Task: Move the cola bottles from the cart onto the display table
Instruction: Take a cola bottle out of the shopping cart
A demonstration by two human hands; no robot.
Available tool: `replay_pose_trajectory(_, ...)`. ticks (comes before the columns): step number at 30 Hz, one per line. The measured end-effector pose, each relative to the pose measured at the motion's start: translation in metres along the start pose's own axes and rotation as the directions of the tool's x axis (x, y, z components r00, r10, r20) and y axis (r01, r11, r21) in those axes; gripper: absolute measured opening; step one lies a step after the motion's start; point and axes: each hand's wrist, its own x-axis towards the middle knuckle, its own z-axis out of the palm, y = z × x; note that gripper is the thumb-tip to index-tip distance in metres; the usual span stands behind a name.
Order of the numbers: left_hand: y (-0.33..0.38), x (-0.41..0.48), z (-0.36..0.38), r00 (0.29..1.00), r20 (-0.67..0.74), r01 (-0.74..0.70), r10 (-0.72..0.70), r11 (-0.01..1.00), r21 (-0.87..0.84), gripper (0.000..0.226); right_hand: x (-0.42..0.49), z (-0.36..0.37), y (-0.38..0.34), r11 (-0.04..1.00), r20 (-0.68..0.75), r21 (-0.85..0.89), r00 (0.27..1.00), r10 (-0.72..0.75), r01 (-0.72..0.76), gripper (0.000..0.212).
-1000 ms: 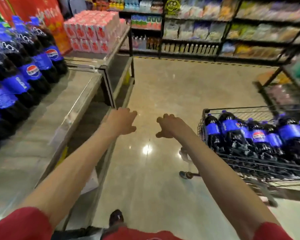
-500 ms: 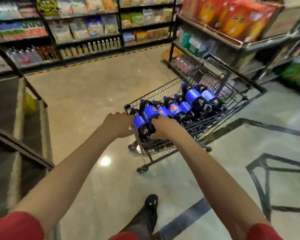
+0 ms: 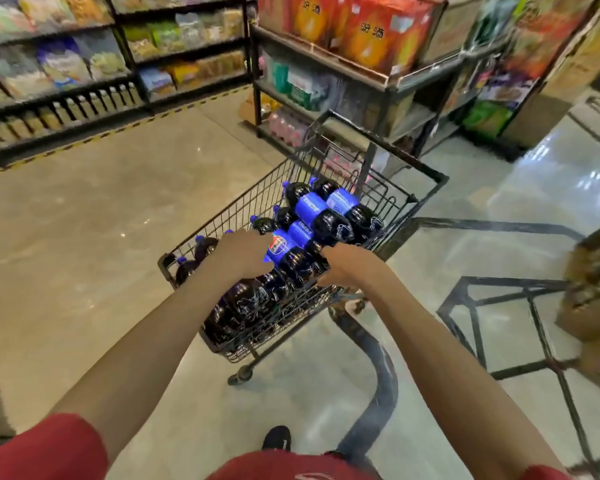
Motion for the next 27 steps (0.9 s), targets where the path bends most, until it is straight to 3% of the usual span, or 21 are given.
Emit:
replay_pose_trajectory(13, 0.05, 0.155, -0.01, 0.995, 0.09, 0.04, -0.042, 0.999, 0.029, 0.05, 0.116, -0.009, 0.122, 0.996, 0.072, 0.045, 0.994, -0.086, 0.083, 0.054)
replay_pose_trajectory(22, 0.078, 0.231, -0.002, 0.952, 0.024, 0.306, -0.305, 0.948, -0.092, 0.048, 0.196, -0.031, 0.184, 0.977, 0.16, 0.002, 0.964, -0.212, 0.214, 0.059)
replay_pose_trajectory(27, 0.072, 0.259, 0.008, 0.924, 0.075, 0.382, -0.374, 0.902, -0.2, 0.044, 0.234, -0.031, 0.19, 0.956, 0.235, -0.015, 0.93, -0.281, 0.293, 0.05)
